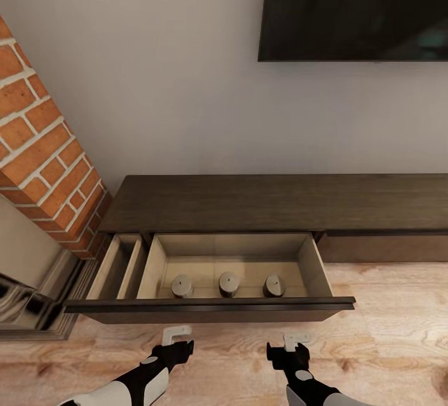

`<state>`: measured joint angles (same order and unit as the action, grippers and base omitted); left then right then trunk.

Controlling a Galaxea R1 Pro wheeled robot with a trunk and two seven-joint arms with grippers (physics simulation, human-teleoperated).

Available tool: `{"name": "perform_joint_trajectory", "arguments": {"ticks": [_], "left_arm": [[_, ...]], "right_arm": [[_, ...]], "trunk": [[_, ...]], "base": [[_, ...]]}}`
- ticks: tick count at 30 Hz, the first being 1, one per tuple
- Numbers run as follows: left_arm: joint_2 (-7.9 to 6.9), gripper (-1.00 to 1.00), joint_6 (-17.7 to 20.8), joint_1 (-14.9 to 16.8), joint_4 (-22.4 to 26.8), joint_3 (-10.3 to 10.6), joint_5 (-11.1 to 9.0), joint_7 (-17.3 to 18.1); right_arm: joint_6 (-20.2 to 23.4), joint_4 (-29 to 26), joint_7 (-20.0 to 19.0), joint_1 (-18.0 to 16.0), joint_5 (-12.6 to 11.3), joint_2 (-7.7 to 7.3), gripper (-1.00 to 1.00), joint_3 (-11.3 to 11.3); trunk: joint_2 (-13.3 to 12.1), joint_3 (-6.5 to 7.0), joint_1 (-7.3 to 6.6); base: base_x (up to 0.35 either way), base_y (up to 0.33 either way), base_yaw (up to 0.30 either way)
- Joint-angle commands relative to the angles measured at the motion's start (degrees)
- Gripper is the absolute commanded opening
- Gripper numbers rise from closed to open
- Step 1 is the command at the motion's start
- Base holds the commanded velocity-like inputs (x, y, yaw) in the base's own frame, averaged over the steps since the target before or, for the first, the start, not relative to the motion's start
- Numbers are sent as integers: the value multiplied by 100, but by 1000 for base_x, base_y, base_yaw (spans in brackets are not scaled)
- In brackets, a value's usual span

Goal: Place each of the two pumpkins and all three candles from the living room inside a cabinet in the living room (use any cabinet), then make sure every cabinet is closed, and position the cauldron so it is next to a table in the living room.

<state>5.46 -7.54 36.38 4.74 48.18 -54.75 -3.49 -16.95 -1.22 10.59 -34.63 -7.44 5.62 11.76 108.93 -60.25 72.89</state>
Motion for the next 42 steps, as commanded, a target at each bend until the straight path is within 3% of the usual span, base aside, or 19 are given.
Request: {"name": "perform_joint_trajectory", "arguments": {"ticks": [1, 9, 20, 42], "left_arm": [[0, 100, -1, 0, 2, 0, 0, 2], [16, 100, -7, 0, 1, 6, -1, 6], [34, 100, -10, -3, -1, 8, -1, 6], [43, 100, -10, -5, -17, 8, -9, 6]], "right_arm": [[0, 0, -2, 0, -1, 1, 100, -6], [-1, -1, -3, 0, -208, 9, 100, -15], [-1, -7, -4, 0, -204, 32, 100, 0], [6, -9, -4, 0, -171, 114, 100, 20]], "trunk": [[0, 0, 0], [0, 0, 0], [0, 0, 0], [0, 0, 0]], "base": [[0, 0, 0], [0, 0, 0], [20, 0, 0], [316, 0, 0]]}}
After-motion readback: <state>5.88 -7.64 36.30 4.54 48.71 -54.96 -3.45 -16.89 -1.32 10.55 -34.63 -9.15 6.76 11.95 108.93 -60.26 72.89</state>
